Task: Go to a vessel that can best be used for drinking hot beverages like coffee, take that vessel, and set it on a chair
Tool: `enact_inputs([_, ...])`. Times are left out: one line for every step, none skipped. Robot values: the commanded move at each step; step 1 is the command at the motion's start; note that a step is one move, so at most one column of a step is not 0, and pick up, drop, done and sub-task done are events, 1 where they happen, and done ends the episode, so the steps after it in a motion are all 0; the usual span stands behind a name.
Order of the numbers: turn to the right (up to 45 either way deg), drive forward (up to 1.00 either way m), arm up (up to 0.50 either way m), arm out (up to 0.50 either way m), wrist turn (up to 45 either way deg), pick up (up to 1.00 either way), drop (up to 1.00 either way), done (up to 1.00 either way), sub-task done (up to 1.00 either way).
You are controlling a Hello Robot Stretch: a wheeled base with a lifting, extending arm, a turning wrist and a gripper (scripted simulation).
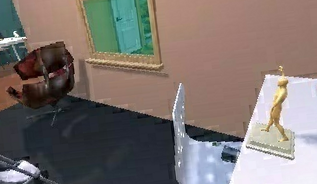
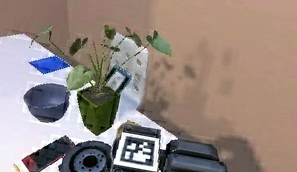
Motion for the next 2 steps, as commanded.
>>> enact_inputs([45.0, 0.00, 0.00, 0.00, 0.0, 0.00, 0.00, 0.00, 0.00])
enact_inputs([-15.0, 0.00, 0.00, 0.00, 0.0, 0.00, 0.00, 0.00, 0.00])
